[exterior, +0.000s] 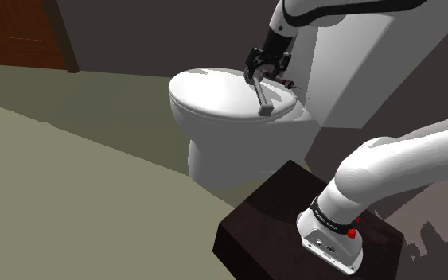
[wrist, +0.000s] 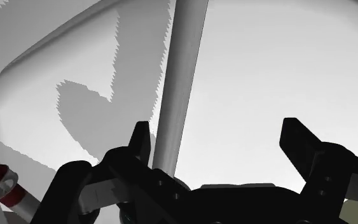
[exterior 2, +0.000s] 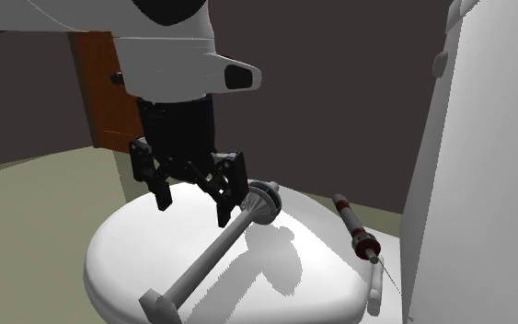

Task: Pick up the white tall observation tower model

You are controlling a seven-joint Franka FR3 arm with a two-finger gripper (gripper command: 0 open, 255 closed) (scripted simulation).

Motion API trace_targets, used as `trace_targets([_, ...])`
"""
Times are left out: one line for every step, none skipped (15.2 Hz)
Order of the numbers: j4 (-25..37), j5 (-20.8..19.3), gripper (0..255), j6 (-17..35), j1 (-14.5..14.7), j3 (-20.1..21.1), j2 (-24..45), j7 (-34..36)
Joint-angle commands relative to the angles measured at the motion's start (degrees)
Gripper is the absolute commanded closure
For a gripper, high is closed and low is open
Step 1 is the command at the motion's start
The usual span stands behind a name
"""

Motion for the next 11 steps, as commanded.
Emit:
trace_targets([0.59, -0.68, 0, 3.30, -1.68, -0.24, 2.96, 2.74])
trace_targets([0.93, -1.03, 0, 4.75, -2.49, -0.40, 4.37, 4.07])
trace_targets([1.31, -1.40, 0, 6.16, -3.30, -0.56, 5.78, 5.41])
trace_targets([1.71, -1.77, 0, 7.52, -4.10, -0.74, 7.18, 6.76])
trace_targets([1.75, -1.81, 0, 7.67, -4.20, -0.75, 7.34, 6.91])
trace_targets([1.09, -1.82, 0, 8.47, -4.20, -0.77, 7.47, 6.92])
trace_targets([0.44, -1.83, 0, 9.27, -4.21, -0.78, 7.62, 6.92])
trace_targets([-0.21, -1.84, 0, 10.07, -4.21, -0.80, 7.78, 6.93])
trace_targets([-0.84, -1.85, 0, 10.88, -4.22, -0.81, 7.95, 6.94])
trace_targets([-1.46, -1.87, 0, 11.69, -4.22, -0.83, 8.14, 6.95])
trace_targets([-2.07, -1.88, 0, 12.50, -4.23, -0.85, 8.34, 6.95])
